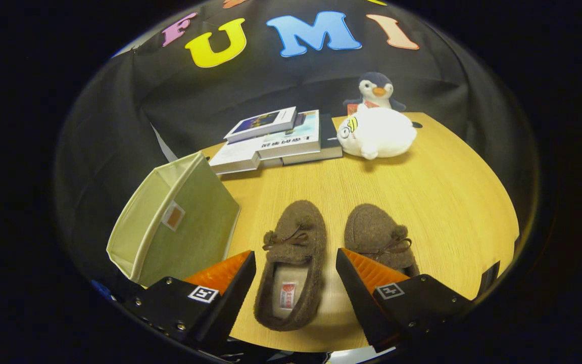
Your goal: Open the storage box then place both shoes into the box .Put the left shoe in first, then the right shoe, with the right side of both shoes facing outward in a uniform manner.
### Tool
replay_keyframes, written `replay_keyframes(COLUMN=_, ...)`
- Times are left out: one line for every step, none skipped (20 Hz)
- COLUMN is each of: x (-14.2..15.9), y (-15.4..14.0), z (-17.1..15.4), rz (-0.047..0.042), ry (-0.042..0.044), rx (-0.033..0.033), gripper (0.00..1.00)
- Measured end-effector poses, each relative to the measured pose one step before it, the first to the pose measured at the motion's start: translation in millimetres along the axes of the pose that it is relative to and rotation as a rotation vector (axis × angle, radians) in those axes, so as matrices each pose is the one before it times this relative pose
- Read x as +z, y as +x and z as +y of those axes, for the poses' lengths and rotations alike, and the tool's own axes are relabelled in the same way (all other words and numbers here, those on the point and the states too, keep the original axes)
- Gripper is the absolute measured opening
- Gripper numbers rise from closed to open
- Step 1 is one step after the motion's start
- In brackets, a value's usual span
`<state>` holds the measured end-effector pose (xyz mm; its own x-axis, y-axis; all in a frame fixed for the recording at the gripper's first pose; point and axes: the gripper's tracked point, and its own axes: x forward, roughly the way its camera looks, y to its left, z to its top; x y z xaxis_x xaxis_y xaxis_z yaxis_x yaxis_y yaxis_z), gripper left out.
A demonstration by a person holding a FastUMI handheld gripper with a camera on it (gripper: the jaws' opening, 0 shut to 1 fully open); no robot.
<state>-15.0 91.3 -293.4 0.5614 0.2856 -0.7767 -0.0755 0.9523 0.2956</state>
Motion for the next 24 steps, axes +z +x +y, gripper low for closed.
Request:
replay_keyframes(x=-6.52, y=3.6, z=-1.06, rz=0.01781, ry=0.01417, rx=0.0008, gripper=0.97)
replay_keyframes(x=-5.92, y=3.87, z=-0.23, rz=0.0196, ry=0.01698, rx=0.00308, gripper=0.97)
replay_keyframes(x=-5.97, y=4.09, z=-1.82, rz=0.02157, ry=0.01461, rx=-0.00166, gripper=0.96)
replay_keyframes(x=-5.53, y=4.16, z=-2.88, rz=0.02073, ry=0.00815, rx=-0.00628, gripper=0.96)
replay_keyframes(x=-5.58, y=4.85, z=-2.76, rz=0.02025, ry=0.00757, rx=-0.00823, gripper=0.94)
replay_keyframes(x=-4.46, y=3.51, z=-3.58, rz=0.02069, ry=0.00691, rx=-0.01117, gripper=0.92)
replay_keyframes(x=-3.52, y=3.26, z=-1.0, rz=0.01257, ry=0.01055, rx=-0.00029, gripper=0.91)
replay_keyframes(x=-1.3, y=2.43, z=-0.92, rz=0.00897, ry=0.01415, rx=-0.0023, gripper=0.87)
replay_keyframes(x=-2.64, y=2.8, z=-0.3, rz=0.01009, ry=0.01472, rx=0.00293, gripper=0.78)
replay_keyframes(x=-0.94, y=2.25, z=0.04, rz=0.01033, ry=0.01217, rx=0.00092, gripper=0.77)
replay_keyframes(x=0.2, y=1.93, z=-0.79, rz=0.00545, ry=0.00324, rx=-0.00238, gripper=0.77)
replay_keyframes(x=-0.12, y=0.98, z=-0.24, rz=0.00864, ry=-0.00103, rx=-0.00232, gripper=0.77)
replay_keyframes(x=-0.7, y=1.67, z=-0.69, rz=0.00489, ry=-0.002, rx=-0.00324, gripper=0.77)
replay_keyframes(x=1.1, y=0.22, z=0.09, rz=-0.00032, ry=0.00863, rx=0.00479, gripper=0.77)
replay_keyframes(x=1.33, y=3.13, z=1.28, rz=-0.00257, ry=0.0236, rx=0.00856, gripper=0.64)
replay_keyframes(x=-1.91, y=0.31, z=0.04, rz=0.01324, ry=0.02132, rx=0.00073, gripper=0.51)
replay_keyframes(x=-3.66, y=2.02, z=-0.1, rz=0.01256, ry=0.01593, rx=0.00594, gripper=0.48)
replay_keyframes(x=1.15, y=-1.26, z=-5.2, rz=-0.00469, ry=0.02191, rx=-0.02063, gripper=0.49)
replay_keyframes(x=0.05, y=0.22, z=0.4, rz=0.0151, ry=0.0262, rx=0.01155, gripper=0.2)
replay_keyframes(x=-0.27, y=-0.48, z=-0.07, rz=0.00936, ry=0.01099, rx=0.00782, gripper=0.2)
replay_keyframes(x=-1.91, y=-1.99, z=-3.56, rz=0.00433, ry=-0.00583, rx=-0.00912, gripper=0.2)
replay_keyframes(x=8.14, y=2.73, z=0.43, rz=-0.01927, ry=0.03858, rx=-0.0026, gripper=0.2)
replay_keyframes(x=-8.84, y=-6.38, z=2.97, rz=0.03666, ry=-0.00041, rx=0.01545, gripper=0.01)
replay_keyframes(x=1.04, y=-0.79, z=2.18, rz=0.00014, ry=0.01047, rx=0.00957, gripper=0.01)
